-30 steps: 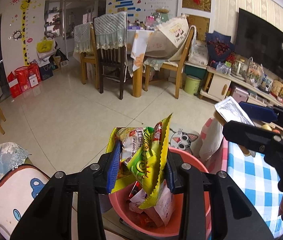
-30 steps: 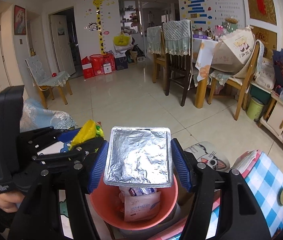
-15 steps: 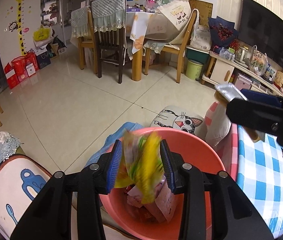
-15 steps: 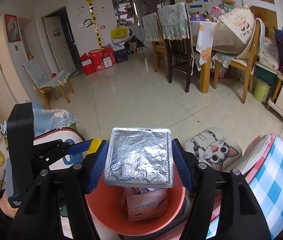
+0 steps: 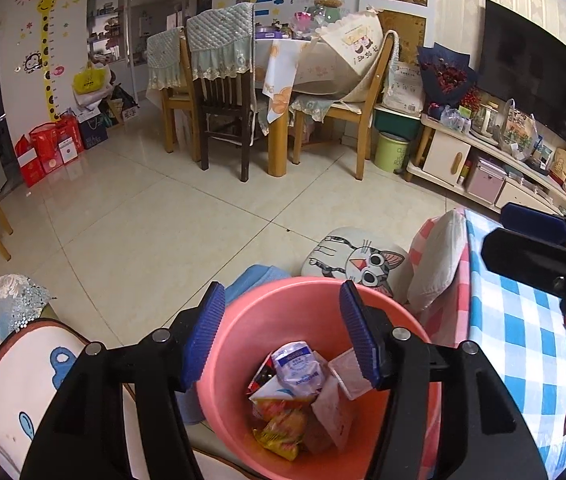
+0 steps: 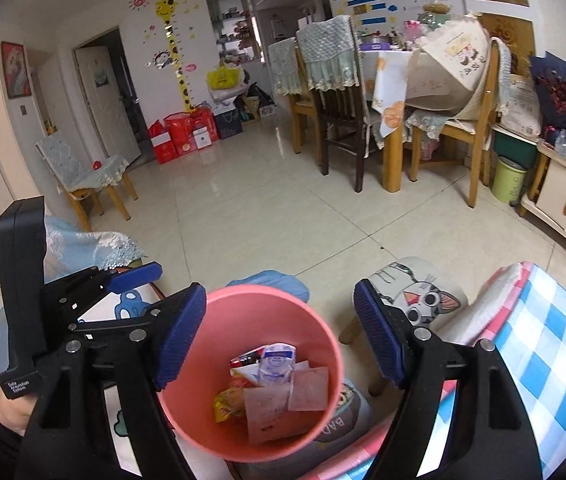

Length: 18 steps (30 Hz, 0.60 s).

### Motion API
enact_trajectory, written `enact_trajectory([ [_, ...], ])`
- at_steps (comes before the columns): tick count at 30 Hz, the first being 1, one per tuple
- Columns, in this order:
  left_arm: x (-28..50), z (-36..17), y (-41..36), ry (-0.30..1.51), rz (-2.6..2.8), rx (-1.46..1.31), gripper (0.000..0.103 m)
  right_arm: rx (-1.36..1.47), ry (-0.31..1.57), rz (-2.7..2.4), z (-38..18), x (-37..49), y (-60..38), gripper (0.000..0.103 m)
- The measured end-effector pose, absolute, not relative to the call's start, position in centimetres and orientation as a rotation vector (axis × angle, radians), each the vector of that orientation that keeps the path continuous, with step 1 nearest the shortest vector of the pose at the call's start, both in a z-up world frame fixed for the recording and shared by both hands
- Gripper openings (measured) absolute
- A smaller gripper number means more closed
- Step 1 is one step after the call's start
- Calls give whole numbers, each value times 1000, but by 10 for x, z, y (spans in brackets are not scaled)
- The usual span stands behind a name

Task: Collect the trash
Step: 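Move both grippers back over the table toward the remaining wrappers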

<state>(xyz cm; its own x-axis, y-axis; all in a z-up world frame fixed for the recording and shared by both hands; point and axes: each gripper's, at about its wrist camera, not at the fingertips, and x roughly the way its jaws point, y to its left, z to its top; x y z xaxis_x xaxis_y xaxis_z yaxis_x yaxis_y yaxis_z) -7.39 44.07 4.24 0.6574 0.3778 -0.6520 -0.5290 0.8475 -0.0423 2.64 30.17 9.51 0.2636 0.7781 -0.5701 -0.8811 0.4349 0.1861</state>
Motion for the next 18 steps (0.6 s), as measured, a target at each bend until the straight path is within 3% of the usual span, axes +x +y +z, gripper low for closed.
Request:
enact_trajectory([
  [12,-36,50,350,689,397,-184,76,-86,623,895,88,51,137,79],
  [18,8,30,267,737,282,-131,76,-34,633,682,58,68,21,83],
])
